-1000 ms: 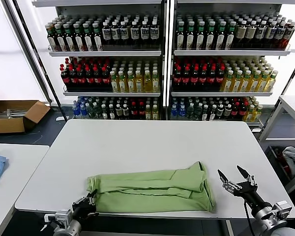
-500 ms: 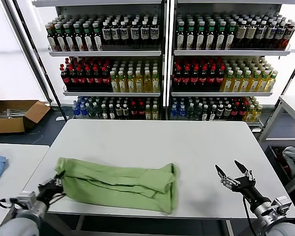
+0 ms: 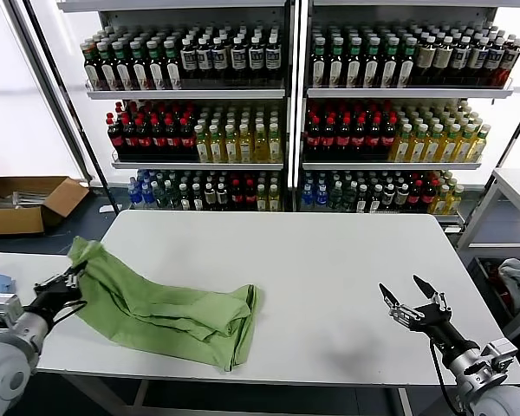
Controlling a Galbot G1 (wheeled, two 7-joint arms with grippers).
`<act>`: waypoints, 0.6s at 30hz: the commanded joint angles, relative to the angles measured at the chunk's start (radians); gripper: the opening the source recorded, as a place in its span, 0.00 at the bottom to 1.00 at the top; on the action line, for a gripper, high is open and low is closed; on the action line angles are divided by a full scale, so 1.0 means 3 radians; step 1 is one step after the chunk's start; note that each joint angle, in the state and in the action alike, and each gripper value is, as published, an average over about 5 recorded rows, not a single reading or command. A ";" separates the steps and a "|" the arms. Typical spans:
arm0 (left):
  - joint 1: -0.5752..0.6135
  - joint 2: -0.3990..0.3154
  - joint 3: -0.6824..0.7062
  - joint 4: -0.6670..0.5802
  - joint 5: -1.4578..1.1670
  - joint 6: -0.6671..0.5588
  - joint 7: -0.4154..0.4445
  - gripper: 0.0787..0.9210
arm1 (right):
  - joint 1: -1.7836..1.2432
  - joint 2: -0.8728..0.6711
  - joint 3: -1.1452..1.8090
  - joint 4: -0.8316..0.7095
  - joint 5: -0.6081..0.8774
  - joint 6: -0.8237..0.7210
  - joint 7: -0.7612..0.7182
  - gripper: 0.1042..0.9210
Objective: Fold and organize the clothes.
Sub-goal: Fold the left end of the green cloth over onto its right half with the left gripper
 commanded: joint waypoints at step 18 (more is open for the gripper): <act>-0.0821 -0.0964 0.2322 -0.0179 0.0225 0.0640 -0.0416 0.05 | -0.0084 0.0144 -0.0044 0.0147 -0.0109 -0.0089 0.0052 0.88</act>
